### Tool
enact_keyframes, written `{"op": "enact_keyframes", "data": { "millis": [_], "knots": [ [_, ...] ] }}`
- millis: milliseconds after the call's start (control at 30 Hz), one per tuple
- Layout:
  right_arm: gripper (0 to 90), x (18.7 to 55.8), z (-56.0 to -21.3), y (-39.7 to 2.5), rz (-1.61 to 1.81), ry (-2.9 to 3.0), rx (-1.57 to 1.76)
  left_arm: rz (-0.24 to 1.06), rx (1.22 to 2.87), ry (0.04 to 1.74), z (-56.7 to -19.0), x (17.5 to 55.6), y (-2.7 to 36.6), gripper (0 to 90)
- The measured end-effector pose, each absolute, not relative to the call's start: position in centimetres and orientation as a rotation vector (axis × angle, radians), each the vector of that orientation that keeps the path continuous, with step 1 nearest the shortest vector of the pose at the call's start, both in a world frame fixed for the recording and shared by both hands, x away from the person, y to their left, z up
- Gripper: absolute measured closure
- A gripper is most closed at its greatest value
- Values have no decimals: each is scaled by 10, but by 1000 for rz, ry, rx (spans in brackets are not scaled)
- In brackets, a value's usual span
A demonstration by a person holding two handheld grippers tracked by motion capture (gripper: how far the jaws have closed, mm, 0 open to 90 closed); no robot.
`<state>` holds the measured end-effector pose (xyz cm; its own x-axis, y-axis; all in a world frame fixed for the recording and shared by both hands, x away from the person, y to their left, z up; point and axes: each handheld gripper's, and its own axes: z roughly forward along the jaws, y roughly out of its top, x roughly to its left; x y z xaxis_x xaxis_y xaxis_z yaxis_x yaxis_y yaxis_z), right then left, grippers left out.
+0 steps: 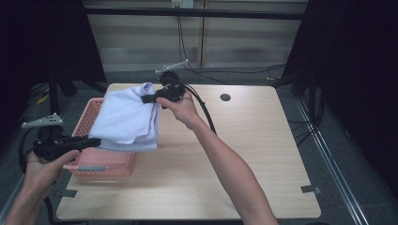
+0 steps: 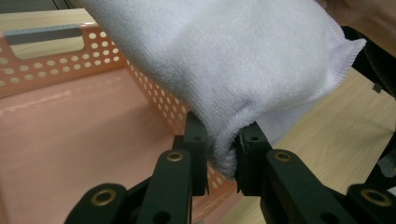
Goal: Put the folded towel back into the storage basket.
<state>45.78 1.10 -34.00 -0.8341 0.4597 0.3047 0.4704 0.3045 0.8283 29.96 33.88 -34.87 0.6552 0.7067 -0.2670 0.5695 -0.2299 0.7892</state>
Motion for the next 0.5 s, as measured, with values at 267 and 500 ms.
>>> {"op": "enact_keyframes", "data": {
  "millis": [267,500],
  "knots": [
    [737,463,-338,48,-1596,-2530,-899,213,1887,1078,-353,292,370,780],
    [738,463,-348,77,-1585,-2530,-937,223,1853,1147,-358,293,395,782]
  ]
}}
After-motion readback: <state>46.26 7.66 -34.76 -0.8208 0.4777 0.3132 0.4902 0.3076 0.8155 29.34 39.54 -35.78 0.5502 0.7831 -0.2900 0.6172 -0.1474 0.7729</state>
